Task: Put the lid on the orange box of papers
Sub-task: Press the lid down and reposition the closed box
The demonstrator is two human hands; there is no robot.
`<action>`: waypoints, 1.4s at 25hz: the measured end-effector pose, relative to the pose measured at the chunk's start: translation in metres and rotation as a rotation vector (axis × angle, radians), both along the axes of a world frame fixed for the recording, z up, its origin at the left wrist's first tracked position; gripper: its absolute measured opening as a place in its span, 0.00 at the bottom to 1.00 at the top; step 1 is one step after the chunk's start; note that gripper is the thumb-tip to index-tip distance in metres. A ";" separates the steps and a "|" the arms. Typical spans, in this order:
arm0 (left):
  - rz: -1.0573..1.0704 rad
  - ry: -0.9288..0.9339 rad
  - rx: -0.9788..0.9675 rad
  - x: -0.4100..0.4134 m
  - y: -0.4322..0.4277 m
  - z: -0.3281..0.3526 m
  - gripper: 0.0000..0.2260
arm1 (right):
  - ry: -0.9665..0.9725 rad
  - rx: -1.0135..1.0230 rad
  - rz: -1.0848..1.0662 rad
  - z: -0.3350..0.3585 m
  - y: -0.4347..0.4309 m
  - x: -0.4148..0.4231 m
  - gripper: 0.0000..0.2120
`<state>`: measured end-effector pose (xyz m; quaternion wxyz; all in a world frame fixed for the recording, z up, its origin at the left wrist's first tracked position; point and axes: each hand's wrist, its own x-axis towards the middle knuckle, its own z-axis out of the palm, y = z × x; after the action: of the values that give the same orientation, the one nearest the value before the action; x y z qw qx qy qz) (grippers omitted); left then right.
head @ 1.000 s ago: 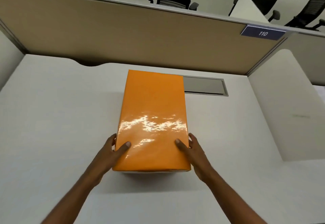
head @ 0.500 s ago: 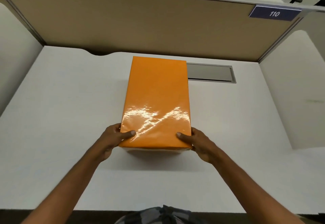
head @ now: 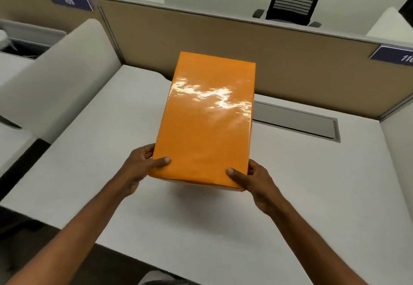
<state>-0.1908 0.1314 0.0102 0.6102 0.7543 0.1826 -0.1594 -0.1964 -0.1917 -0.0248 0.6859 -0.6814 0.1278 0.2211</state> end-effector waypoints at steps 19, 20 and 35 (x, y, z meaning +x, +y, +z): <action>-0.026 -0.076 0.233 0.239 0.368 0.058 0.29 | -0.157 0.180 -0.042 0.006 0.397 0.226 0.36; 0.003 -0.036 0.269 0.249 0.374 0.053 0.29 | -0.154 0.170 -0.027 0.002 0.406 0.235 0.36; 0.119 -0.062 0.508 0.275 0.396 -0.030 0.19 | -0.057 0.030 0.011 -0.044 0.447 0.237 0.33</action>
<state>0.0838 0.5270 -0.0198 0.4150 0.8757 0.2419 -0.0491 0.0404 0.2555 -0.0684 0.6984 -0.6776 0.1013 0.2072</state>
